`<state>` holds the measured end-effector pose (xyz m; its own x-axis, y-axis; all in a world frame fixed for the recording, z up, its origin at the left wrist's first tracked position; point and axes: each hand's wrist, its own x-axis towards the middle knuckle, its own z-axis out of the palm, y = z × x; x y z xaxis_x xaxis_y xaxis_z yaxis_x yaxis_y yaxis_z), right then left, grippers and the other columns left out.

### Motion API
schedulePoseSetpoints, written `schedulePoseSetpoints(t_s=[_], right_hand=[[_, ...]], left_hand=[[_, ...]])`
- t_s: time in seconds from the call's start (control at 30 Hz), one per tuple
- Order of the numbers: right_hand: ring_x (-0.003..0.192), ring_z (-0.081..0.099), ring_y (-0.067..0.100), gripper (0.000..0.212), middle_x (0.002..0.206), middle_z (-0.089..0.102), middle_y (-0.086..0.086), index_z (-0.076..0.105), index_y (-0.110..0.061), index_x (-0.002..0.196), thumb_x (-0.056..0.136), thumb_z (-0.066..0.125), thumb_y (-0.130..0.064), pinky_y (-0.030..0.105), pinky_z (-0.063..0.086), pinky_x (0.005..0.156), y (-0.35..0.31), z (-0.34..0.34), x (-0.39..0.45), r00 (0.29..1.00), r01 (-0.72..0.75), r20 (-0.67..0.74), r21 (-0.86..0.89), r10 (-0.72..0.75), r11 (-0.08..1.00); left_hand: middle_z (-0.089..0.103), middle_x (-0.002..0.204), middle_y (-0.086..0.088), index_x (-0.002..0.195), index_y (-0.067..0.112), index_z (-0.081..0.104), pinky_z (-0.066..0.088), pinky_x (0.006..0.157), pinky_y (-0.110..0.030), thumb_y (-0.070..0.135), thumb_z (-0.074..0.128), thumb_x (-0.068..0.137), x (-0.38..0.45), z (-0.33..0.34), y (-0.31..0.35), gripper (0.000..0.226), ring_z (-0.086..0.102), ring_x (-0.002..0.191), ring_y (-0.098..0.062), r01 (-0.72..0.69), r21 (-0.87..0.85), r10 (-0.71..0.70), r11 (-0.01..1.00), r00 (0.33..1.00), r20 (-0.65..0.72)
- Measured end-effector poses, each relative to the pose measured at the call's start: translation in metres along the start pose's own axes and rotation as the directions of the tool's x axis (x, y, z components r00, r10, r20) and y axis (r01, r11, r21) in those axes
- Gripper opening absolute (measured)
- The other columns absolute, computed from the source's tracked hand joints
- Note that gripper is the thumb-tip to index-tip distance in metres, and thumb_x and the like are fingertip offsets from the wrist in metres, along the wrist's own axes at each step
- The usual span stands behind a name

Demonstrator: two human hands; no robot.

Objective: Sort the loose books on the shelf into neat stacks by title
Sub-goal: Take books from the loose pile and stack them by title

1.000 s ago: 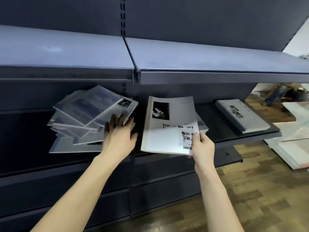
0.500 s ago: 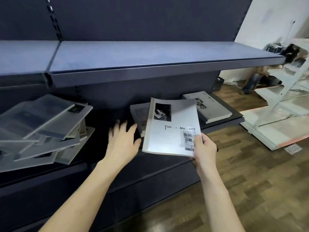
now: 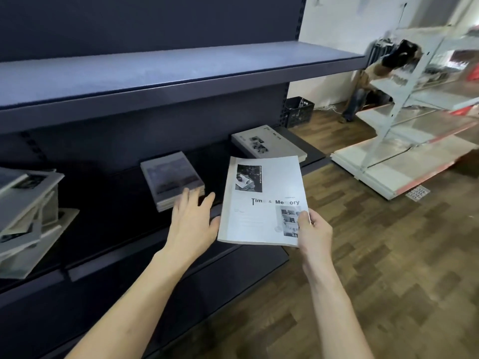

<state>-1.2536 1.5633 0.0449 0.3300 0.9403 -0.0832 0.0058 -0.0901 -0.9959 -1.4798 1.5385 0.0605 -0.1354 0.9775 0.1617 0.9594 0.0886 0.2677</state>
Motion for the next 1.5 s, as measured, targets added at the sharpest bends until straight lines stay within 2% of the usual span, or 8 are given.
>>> schedulePoseSetpoints(t_s=[0.33,0.5,0.6,0.7,0.83,1.2,1.37,1.5], right_hand=[[0.046,0.056,-0.003,0.033,0.074,0.065,-0.002,0.066,-0.019,0.082,0.102,0.042,-0.008,0.013,0.041,0.039,0.001,-0.029,0.055,0.998,-0.014,-0.064,-0.005,0.014,1.000],[0.052,0.054,0.011,0.027,0.076,0.068,0.002,0.069,-0.014,0.092,0.101,0.044,-0.014,0.017,0.037,0.040,0.006,-0.028,0.099,0.997,-0.036,-0.077,-0.085,0.029,0.996],[0.061,0.059,0.015,0.026,0.080,0.070,0.001,0.071,-0.015,0.097,0.101,0.045,-0.014,0.020,0.041,0.045,0.007,-0.020,0.135,0.997,-0.035,-0.076,-0.114,0.026,0.993],[0.057,0.059,0.016,0.025,0.078,0.070,0.001,0.071,-0.016,0.095,0.101,0.046,-0.015,0.018,0.039,0.039,0.006,-0.012,0.164,0.998,-0.046,-0.049,-0.145,0.039,0.988],[0.055,0.058,0.013,0.027,0.074,0.070,-0.002,0.071,-0.019,0.093,0.101,0.045,-0.018,0.019,0.038,0.039,0.007,-0.004,0.198,0.998,-0.056,-0.011,-0.186,0.055,0.981],[0.073,0.064,0.020,0.024,0.089,0.073,0.000,0.070,-0.020,0.100,0.102,0.046,-0.019,0.030,0.045,0.060,0.024,0.012,0.267,0.990,-0.087,0.090,-0.233,0.111,0.969],[0.093,0.068,0.021,0.021,0.099,0.072,-0.002,0.068,-0.020,0.106,0.102,0.048,-0.024,0.038,0.054,0.085,0.023,0.016,0.307,0.975,-0.065,0.188,-0.276,0.120,0.959],[0.093,0.065,0.023,0.032,0.103,0.072,0.005,0.068,-0.013,0.112,0.100,0.046,-0.033,0.034,0.050,0.078,0.017,0.015,0.339,0.942,-0.026,0.308,-0.320,0.130,0.947]], left_hand=[[0.026,0.157,-0.014,0.150,0.021,0.031,0.017,0.119,-0.045,0.036,0.050,0.096,0.050,0.031,0.035,0.059,0.008,0.149,-0.032,-0.016,-0.014,0.016,1.000,0.999,0.031],[0.027,0.157,-0.014,0.150,0.021,0.032,0.018,0.119,-0.047,0.033,0.051,0.096,0.091,0.047,0.050,0.059,0.010,0.148,-0.033,0.016,-0.044,-0.014,0.999,0.998,0.065],[0.026,0.157,-0.012,0.150,0.023,0.031,0.022,0.117,-0.048,0.031,0.052,0.096,0.121,0.056,0.059,0.059,0.012,0.148,-0.033,0.042,-0.070,-0.037,0.997,0.997,0.071],[0.025,0.158,-0.010,0.151,0.024,0.031,0.028,0.113,-0.049,0.031,0.053,0.096,0.148,0.062,0.060,0.060,0.011,0.148,-0.032,0.088,-0.096,-0.079,0.991,0.993,0.088],[0.018,0.160,-0.007,0.153,0.026,0.024,0.020,0.119,-0.048,0.035,0.049,0.098,0.180,0.072,0.059,0.061,0.002,0.150,-0.028,0.134,-0.120,-0.117,0.984,0.983,0.139],[0.006,0.163,-0.004,0.155,0.027,0.016,0.008,0.122,-0.045,0.037,0.043,0.101,0.218,0.091,0.069,0.061,-0.006,0.150,-0.024,0.235,-0.123,-0.204,0.964,0.954,0.218],[0.007,0.163,-0.003,0.154,0.028,0.017,0.014,0.121,-0.046,0.038,0.044,0.100,0.225,0.102,0.083,0.061,-0.002,0.150,-0.025,0.325,-0.099,-0.297,0.940,0.928,0.224],[0.007,0.162,-0.003,0.154,0.029,0.017,0.018,0.119,-0.046,0.038,0.043,0.100,0.233,0.104,0.105,0.061,0.003,0.149,-0.029,0.403,-0.049,-0.385,0.914,0.899,0.209]])
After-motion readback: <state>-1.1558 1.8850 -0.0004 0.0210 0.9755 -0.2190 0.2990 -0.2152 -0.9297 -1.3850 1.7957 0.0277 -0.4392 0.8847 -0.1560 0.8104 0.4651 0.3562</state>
